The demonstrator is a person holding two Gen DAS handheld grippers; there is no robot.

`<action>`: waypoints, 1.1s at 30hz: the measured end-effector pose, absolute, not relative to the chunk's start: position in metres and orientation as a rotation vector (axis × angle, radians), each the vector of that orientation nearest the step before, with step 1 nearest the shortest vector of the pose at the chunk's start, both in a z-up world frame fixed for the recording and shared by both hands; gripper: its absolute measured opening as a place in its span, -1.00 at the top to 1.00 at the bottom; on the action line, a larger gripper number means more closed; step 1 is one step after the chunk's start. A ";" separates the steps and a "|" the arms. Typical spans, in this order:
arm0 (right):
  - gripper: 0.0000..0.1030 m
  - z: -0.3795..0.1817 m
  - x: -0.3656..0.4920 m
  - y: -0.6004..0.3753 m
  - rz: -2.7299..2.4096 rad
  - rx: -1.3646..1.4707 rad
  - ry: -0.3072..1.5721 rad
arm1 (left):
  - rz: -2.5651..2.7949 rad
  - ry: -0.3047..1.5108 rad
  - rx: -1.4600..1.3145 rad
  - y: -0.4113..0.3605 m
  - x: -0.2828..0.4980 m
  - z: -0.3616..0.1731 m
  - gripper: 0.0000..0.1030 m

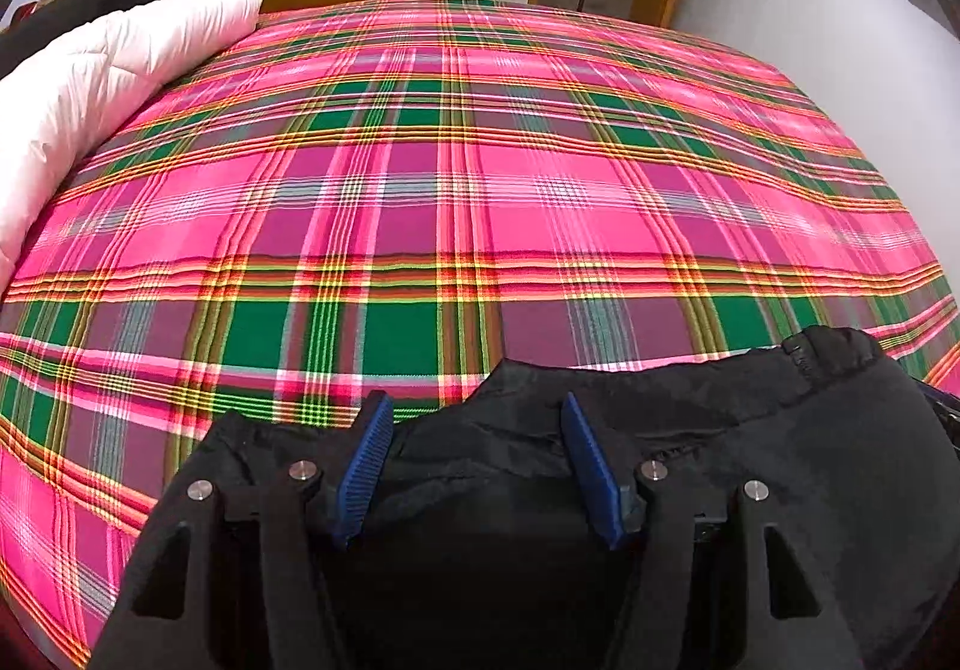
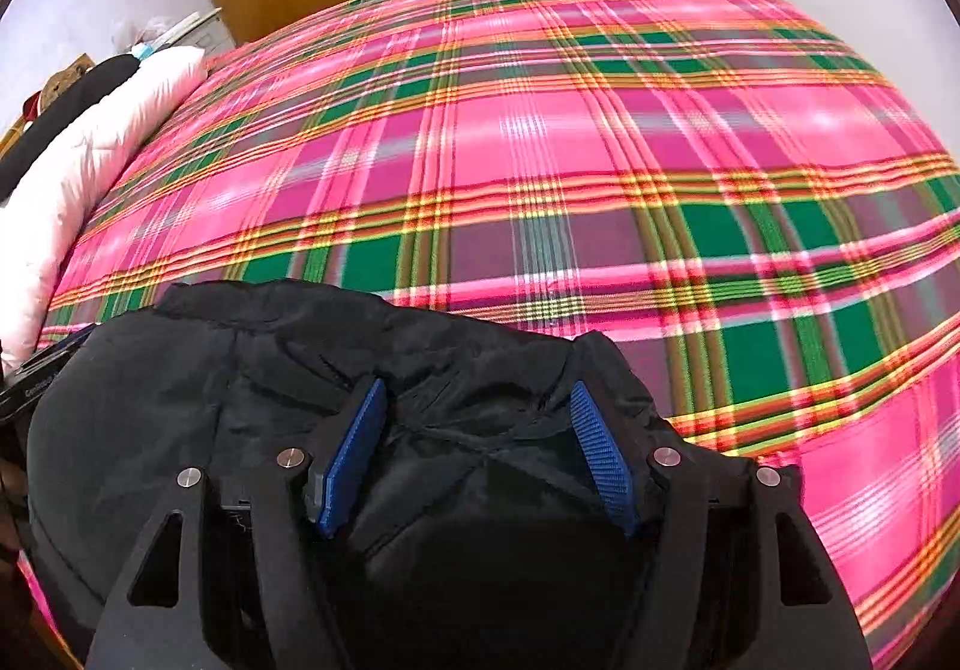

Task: Fold large clothes
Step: 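Grasp the jacket's side edge with both grippers and lift it, then lift the gripped side edge with both grippers and fold it across the body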

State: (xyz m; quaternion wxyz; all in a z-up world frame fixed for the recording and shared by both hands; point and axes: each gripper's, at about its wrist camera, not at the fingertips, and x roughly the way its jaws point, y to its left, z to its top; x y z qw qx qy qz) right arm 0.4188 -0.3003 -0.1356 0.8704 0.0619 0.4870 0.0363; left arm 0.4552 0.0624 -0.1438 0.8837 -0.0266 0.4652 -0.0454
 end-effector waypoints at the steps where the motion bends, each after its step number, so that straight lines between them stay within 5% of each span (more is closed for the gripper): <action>1: -0.23 -0.135 0.420 -0.299 0.073 0.127 1.017 | -0.091 0.968 -0.055 0.061 0.455 -0.147 -0.19; 21: -0.24 -0.121 0.411 -0.296 0.038 0.082 0.979 | -0.087 0.963 -0.055 0.065 0.450 -0.133 -0.19; 28: -0.26 -0.055 0.339 -0.309 0.093 0.050 0.834 | -0.075 0.807 -0.104 0.102 0.376 -0.065 -0.18; 33: -0.26 -0.061 0.274 -0.325 0.064 0.011 0.826 | 0.080 0.848 -0.169 0.148 0.314 -0.078 -0.18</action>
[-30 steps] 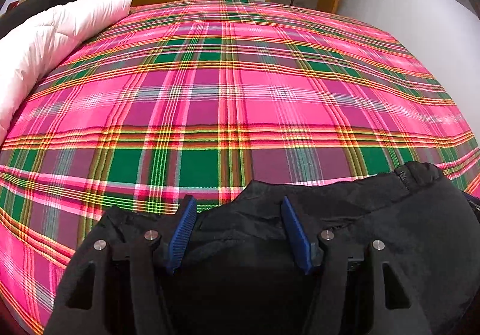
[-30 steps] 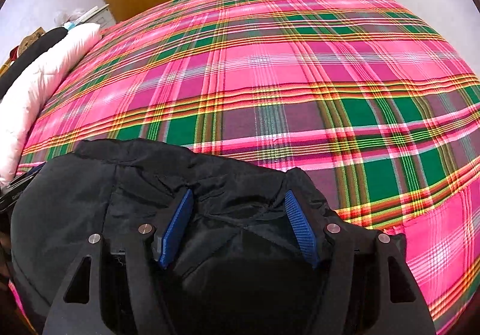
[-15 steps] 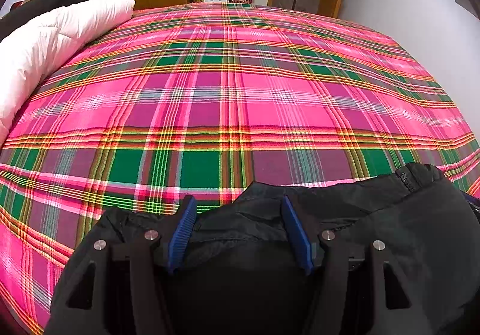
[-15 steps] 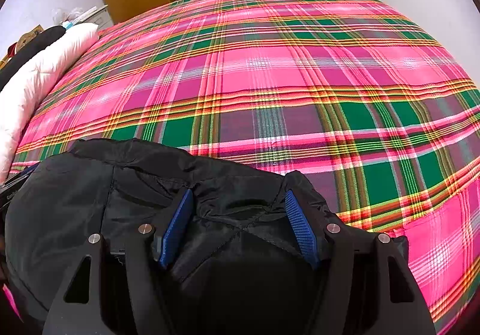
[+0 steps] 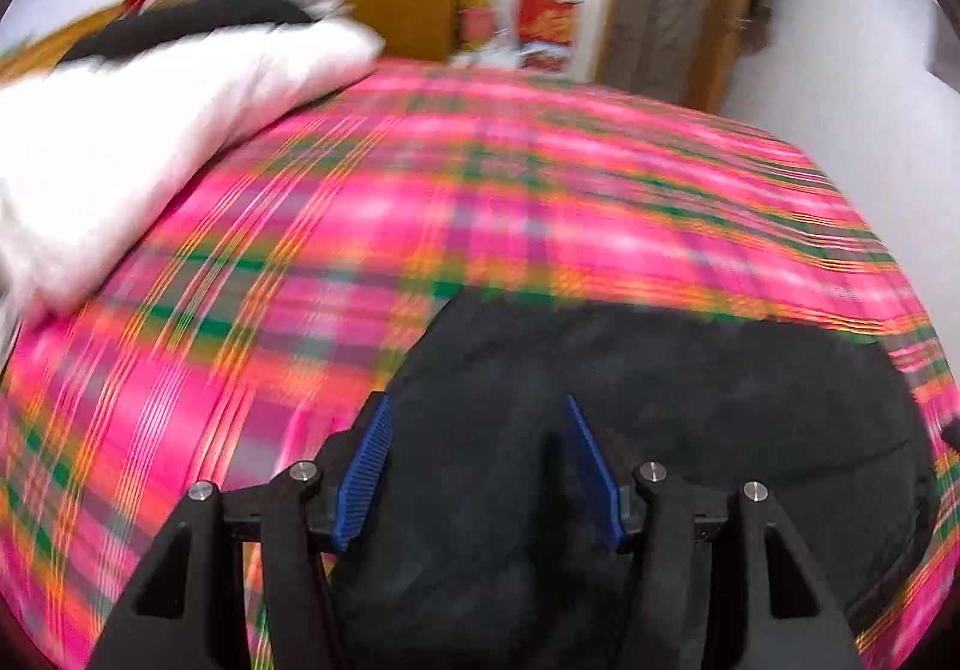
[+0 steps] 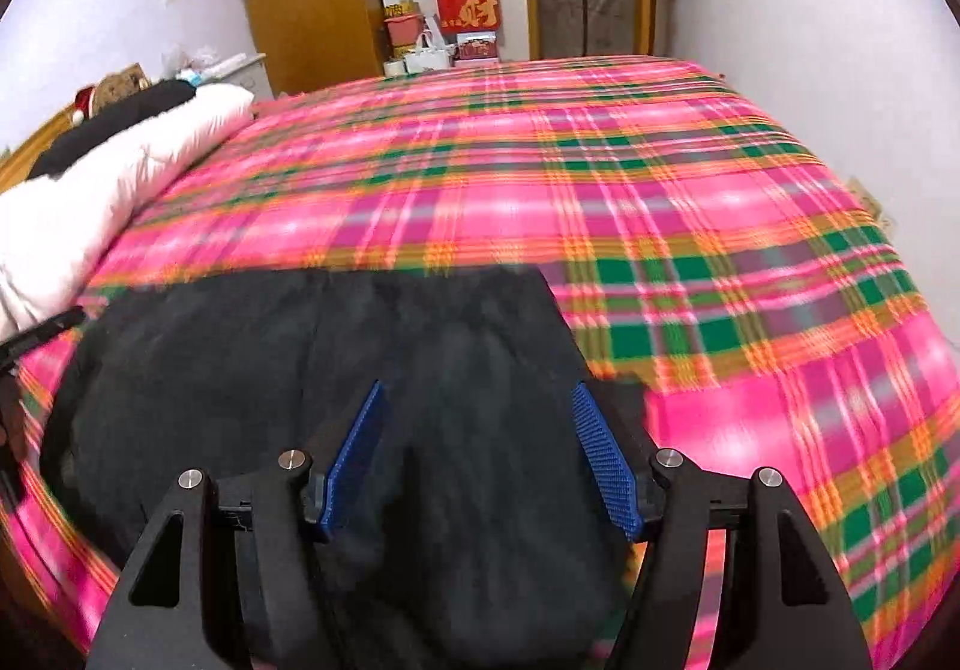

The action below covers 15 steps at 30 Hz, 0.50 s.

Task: Fold large clothes
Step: 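Lift the gripped side edge with both grippers and fold it across the body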

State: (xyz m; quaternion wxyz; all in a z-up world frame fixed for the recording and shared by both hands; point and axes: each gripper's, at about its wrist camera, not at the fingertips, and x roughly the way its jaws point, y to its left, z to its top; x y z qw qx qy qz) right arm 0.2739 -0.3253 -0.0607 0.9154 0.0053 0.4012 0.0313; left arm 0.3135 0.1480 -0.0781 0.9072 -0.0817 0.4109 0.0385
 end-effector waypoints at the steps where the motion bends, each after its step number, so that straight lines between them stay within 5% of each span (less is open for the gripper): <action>1: -0.26 -0.068 0.267 -0.329 0.053 0.008 0.842 | 0.104 0.874 -0.206 0.157 0.304 -0.087 -0.18; 15: -0.46 -0.132 0.283 -0.384 0.038 0.263 0.978 | 0.083 0.946 -0.314 0.160 0.308 -0.136 -0.27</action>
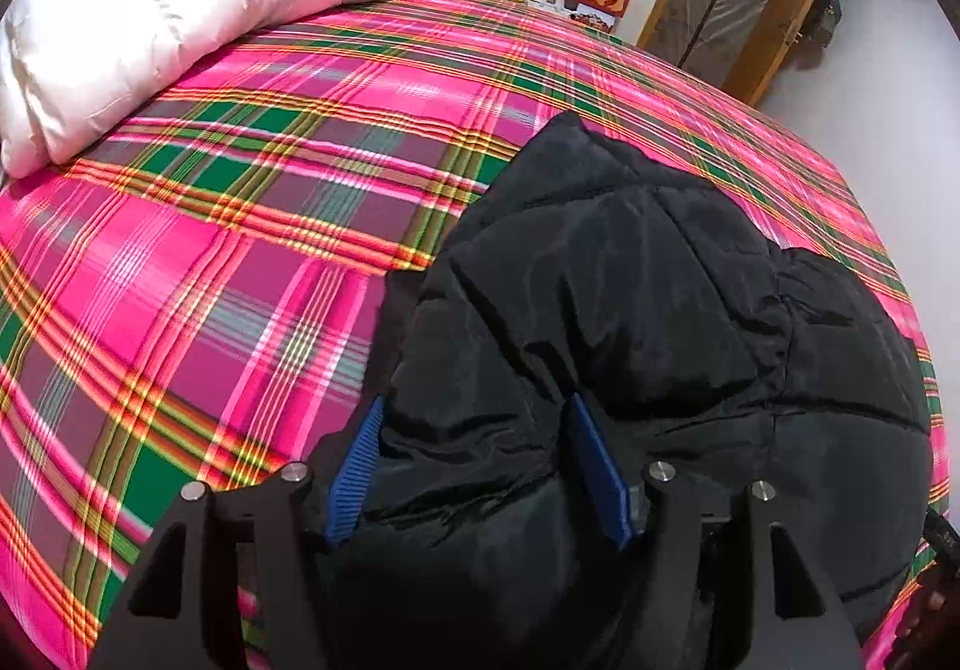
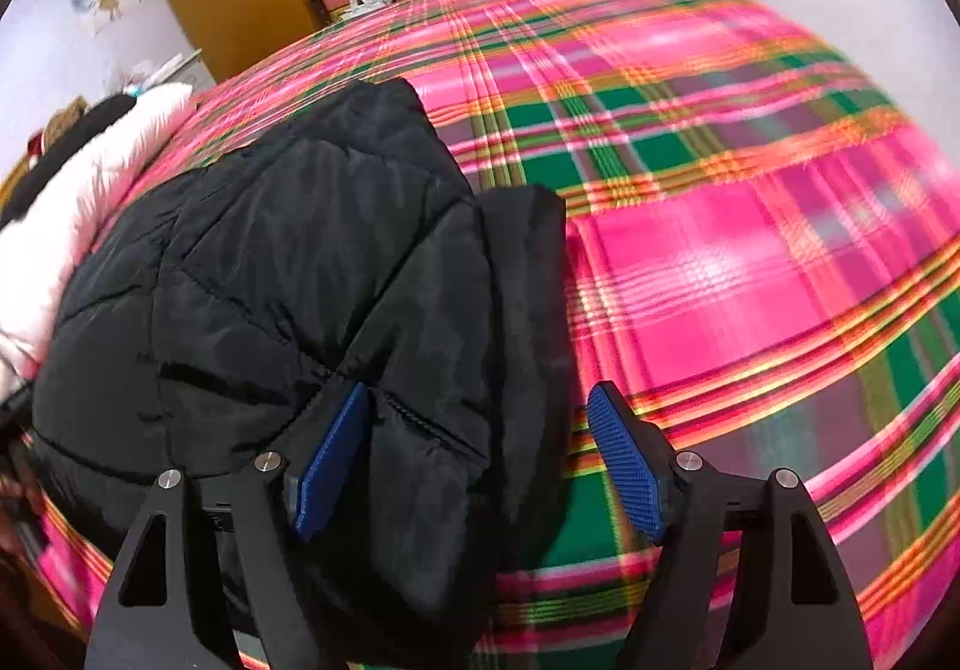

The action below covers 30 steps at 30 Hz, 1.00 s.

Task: Fold large clothes
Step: 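Lift the gripped side edge with both grippers and fold it across the body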

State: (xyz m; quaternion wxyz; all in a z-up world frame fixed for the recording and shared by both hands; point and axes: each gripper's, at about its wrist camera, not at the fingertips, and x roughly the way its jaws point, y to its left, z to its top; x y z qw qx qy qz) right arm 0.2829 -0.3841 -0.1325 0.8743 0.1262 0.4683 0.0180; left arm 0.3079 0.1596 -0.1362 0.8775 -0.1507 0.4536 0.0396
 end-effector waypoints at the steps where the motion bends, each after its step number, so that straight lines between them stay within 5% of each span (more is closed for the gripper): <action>1: -0.48 -0.136 0.284 -0.385 0.044 0.279 0.982 | 0.076 0.950 -0.307 0.159 0.311 -0.136 -0.27; 8: -0.50 -0.152 0.287 -0.396 0.087 0.407 1.022 | 0.021 0.981 -0.404 0.182 0.312 -0.145 -0.38; 20: -0.46 -0.131 0.278 -0.390 0.088 0.386 1.006 | 0.040 0.986 -0.448 0.185 0.289 -0.130 -0.28; 30: -0.52 -0.163 0.301 -0.397 0.184 0.485 1.051 | -0.084 1.064 -0.678 0.208 0.319 -0.180 -0.69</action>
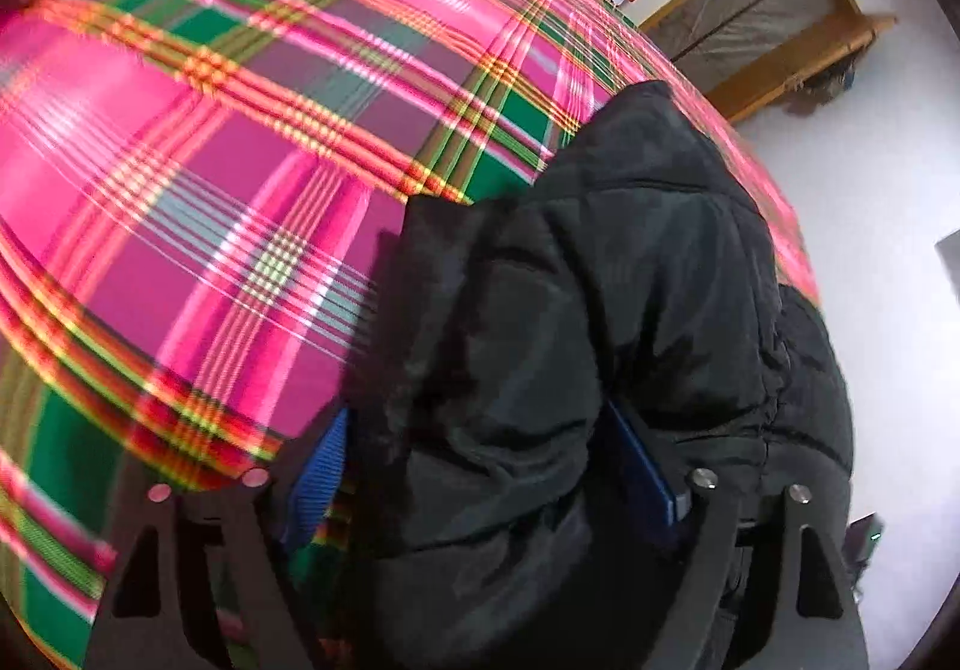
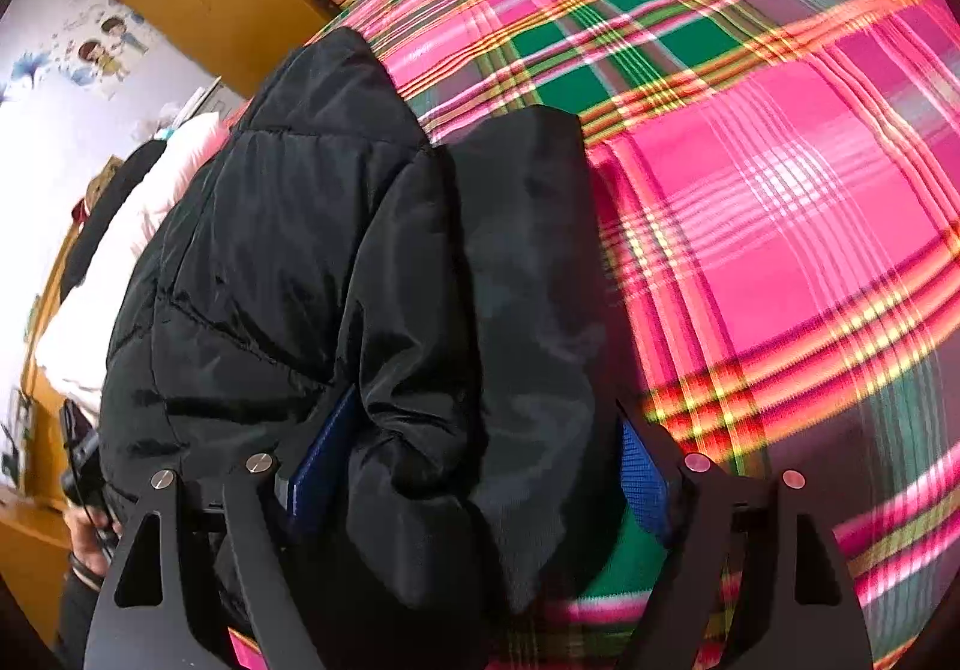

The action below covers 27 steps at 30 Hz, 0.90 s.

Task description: Fold large clothes

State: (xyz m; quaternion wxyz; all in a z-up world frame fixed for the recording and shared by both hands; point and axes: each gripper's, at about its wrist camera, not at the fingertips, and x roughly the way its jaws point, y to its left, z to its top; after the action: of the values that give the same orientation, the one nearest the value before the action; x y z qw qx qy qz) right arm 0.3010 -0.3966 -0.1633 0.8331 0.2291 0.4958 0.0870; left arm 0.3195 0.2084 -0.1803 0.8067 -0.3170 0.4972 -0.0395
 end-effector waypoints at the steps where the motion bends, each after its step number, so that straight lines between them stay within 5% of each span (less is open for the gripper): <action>1: -0.52 -0.165 0.302 -0.397 0.190 0.494 1.050 | -0.091 1.054 -0.672 0.208 0.321 -0.181 -0.71; 9: -0.52 -0.171 0.310 -0.393 0.224 0.489 1.046 | -0.088 1.029 -0.584 0.188 0.330 -0.179 -0.75; 12: -0.24 -0.168 0.307 -0.392 0.241 0.520 1.050 | -0.087 1.047 -0.602 0.180 0.326 -0.177 -0.64; 22: -0.21 -0.176 0.317 -0.393 0.268 0.534 1.036 | -0.100 1.054 -0.572 0.171 0.340 -0.178 -0.61; 27: -0.01 -0.170 0.310 -0.390 0.265 0.526 1.028 | -0.121 1.068 -0.622 0.174 0.337 -0.179 -0.61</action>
State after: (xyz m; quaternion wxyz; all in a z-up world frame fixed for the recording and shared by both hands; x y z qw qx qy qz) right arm 0.3096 -0.3899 -0.1703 0.8295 0.2478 0.4847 0.1249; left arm 0.3368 0.1744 -0.1786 0.8133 -0.2913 0.5005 -0.0565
